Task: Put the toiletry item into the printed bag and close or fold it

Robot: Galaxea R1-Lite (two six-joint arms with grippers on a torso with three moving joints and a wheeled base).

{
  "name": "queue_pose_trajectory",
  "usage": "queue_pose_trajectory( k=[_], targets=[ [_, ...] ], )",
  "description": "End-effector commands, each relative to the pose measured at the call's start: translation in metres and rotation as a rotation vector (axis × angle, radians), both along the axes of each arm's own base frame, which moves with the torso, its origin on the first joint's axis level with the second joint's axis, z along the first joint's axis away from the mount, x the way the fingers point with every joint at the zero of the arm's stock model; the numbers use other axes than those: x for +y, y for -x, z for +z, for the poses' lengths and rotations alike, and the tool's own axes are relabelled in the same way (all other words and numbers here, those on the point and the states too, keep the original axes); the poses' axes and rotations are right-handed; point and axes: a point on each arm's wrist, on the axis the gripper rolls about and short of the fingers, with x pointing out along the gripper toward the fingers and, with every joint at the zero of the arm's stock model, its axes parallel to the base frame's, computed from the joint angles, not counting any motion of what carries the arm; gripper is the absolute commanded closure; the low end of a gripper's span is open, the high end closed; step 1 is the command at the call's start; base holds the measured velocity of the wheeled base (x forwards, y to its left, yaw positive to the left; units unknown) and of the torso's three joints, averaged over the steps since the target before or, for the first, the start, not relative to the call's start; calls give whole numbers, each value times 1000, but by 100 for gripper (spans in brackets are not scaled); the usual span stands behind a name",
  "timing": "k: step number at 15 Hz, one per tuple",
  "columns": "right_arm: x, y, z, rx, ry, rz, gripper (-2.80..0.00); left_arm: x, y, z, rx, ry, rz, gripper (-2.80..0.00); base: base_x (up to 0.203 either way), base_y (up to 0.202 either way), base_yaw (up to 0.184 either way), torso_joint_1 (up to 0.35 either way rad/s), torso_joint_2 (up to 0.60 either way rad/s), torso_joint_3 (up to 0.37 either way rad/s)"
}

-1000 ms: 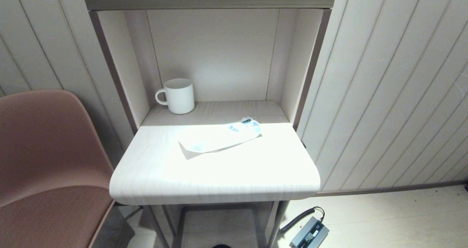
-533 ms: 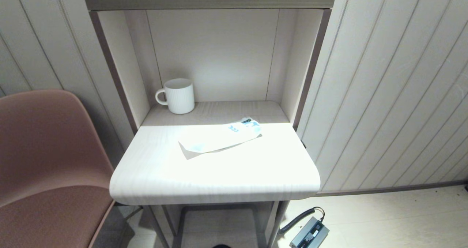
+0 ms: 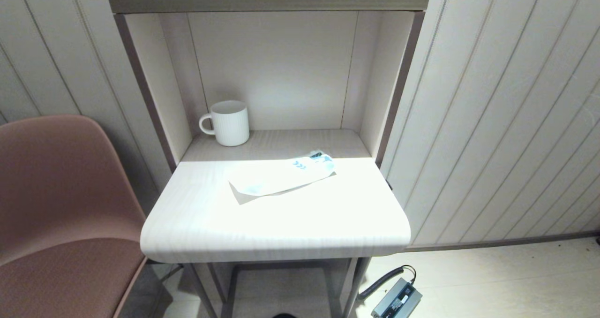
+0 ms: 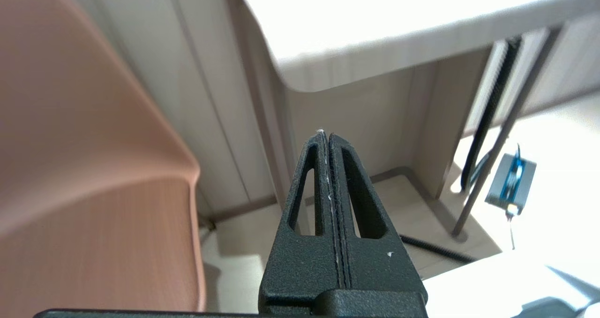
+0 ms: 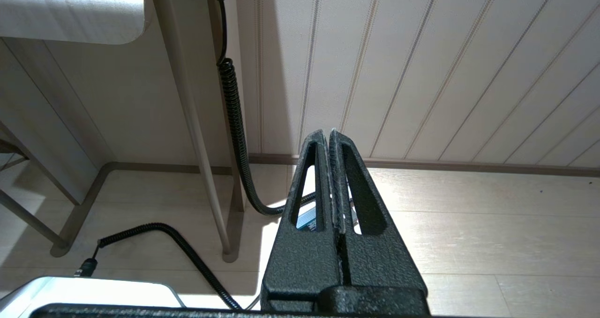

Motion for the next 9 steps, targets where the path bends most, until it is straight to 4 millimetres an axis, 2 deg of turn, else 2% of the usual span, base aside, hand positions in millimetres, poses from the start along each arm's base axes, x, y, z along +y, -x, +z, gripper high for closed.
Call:
queue_pose_trajectory(
  k=[1, 2, 5, 6, 9],
  targets=[
    [0, 0, 0, 3, 0, 1, 0, 0, 0, 0, 17, 43, 21, 0, 0, 0, 0, 0, 0, 0],
    [0, 0, 0, 1, 0, 1, 0, 1, 0, 1, 6, 25, 50, 0, 0, 0, 0, 0, 0, 0],
    [0, 0, 0, 1, 0, 1, 0, 7, -1, -1, -8, -126, 301, 0, 0, 0, 0, 0, 0, 0],
    [0, 0, 0, 2, 0, 1, 0, 7, -3, -5, -11, -199, 309, 0, 0, 0, 0, 0, 0, 0],
    [0, 0, 0, 1, 0, 1, 0, 7, -4, -5, -30, -206, 294, 0, 0, 0, 0, 0, 0, 0]
  ],
)
